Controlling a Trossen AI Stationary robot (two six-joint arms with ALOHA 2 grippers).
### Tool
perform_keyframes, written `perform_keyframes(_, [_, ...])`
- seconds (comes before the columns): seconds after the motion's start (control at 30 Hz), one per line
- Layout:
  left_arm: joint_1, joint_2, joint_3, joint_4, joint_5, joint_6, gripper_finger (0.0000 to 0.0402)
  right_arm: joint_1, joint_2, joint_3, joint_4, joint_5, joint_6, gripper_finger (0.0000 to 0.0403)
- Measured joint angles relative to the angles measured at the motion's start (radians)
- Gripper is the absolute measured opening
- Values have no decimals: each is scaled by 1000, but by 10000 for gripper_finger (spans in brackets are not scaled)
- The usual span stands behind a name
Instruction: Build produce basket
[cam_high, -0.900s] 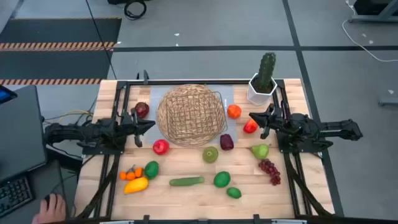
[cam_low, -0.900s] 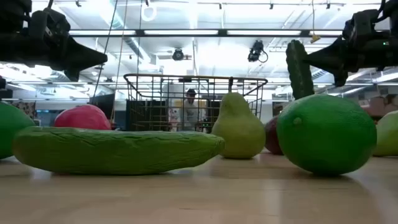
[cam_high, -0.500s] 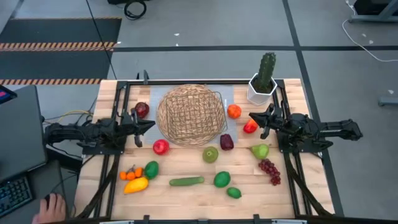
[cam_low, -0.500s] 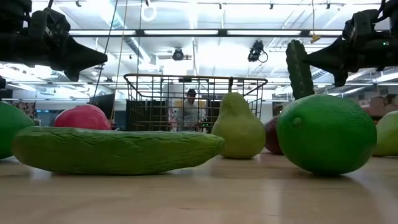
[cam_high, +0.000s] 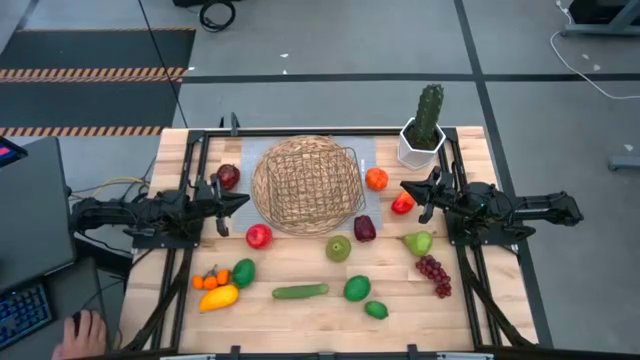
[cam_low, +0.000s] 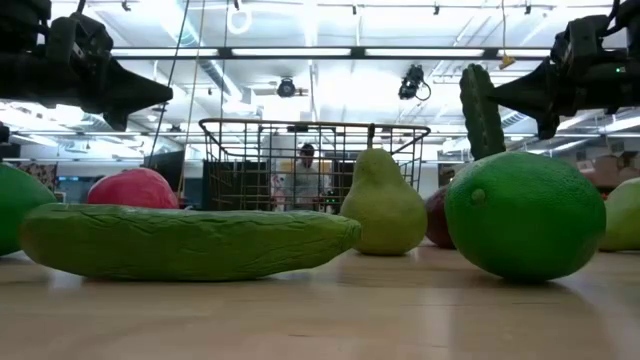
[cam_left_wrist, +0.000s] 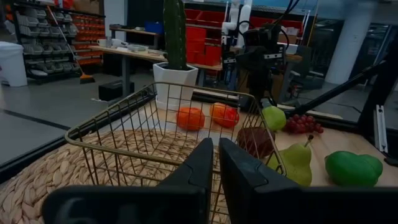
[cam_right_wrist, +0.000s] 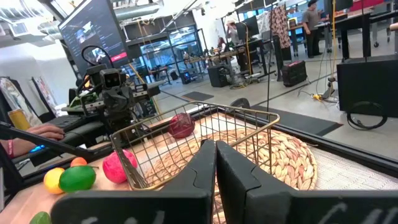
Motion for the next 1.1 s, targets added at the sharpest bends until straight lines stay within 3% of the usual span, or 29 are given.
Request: perform_keyframes(1.1, [0,0,0,0,0,0,36,0,0,0,0,0,0,19])
